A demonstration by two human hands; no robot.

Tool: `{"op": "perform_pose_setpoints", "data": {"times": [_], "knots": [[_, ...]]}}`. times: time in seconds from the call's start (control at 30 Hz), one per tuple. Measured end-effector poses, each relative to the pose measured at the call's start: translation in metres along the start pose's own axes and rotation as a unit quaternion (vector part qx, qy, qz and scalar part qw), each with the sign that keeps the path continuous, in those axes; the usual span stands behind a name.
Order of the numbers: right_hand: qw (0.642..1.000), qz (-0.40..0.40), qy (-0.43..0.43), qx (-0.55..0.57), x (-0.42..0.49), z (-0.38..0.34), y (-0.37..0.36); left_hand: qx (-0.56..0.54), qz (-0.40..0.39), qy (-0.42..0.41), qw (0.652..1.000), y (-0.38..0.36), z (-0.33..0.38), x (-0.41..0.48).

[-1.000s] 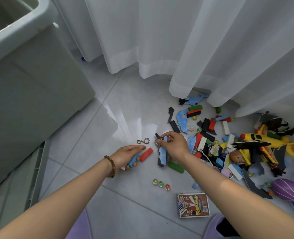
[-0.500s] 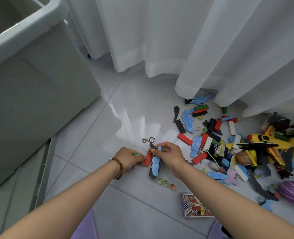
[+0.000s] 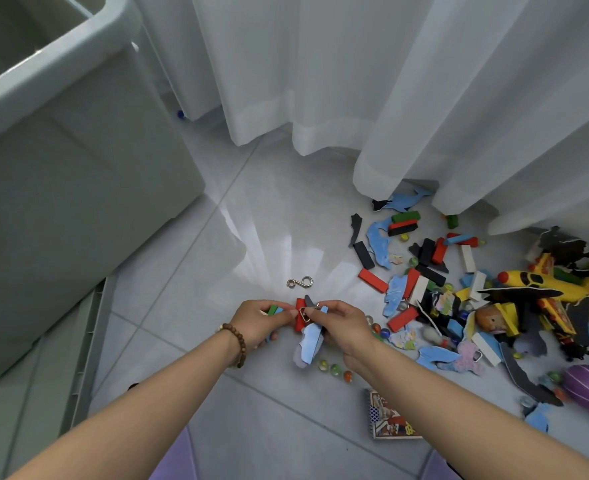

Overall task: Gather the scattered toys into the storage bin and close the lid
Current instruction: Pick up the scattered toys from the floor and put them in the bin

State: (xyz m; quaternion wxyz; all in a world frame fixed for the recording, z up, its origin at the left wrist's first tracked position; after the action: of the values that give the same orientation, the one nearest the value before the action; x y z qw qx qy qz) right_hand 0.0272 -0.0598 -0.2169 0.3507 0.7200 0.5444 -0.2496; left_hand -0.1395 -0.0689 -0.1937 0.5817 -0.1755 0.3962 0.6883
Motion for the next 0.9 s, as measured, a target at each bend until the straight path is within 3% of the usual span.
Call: {"op": "perform_pose_setpoints", "data": {"times": [0.2,0.33,0.47,0.63,0.73,0.83,0.9], "knots": [[0.993,-0.071,-0.016,0.089,-0.02,-0.035,-0.006,-0.047,-0.013,-0.013,0.999,0.005,0.035,-0.011],[0.985,-0.126,0.036,0.111,-0.055,-0.104,-0.005,-0.096,-0.045,-0.046,0.993,0.027,0.091,-0.034],[0.973,-0.17,0.107,0.117,-0.118,-0.197,-0.016,-0.139,-0.019,-0.1,0.985,0.086,0.162,-0.078],[0.942,-0.233,0.235,0.055,-0.22,-0.29,-0.071,-0.107,0.1,-0.224,0.964,0.217,0.226,-0.149],[0.93,-0.258,0.262,0.022,-0.267,-0.321,-0.134,-0.077,0.202,-0.281,0.935,0.313,0.236,-0.183],[0.932,-0.251,0.262,-0.013,-0.286,-0.333,-0.209,-0.048,0.312,-0.285,0.905,0.4,0.217,-0.185],[0.942,-0.241,0.231,-0.038,-0.288,-0.328,-0.251,-0.023,0.335,-0.241,0.911,0.432,0.189,-0.163]]}}
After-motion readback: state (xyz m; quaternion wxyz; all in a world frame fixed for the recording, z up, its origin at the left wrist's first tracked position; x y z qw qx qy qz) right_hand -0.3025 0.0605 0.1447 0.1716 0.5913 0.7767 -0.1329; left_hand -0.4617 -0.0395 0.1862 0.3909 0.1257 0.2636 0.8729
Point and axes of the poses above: each hand's wrist, its own x-axis towards the middle knuckle, its own y-axis out of the back of the hand, z = x × y, the point moved 9 cm from there along x, towards the middle knuckle, and after that the axes turned 13 degrees about z, right-handed, at the moved point
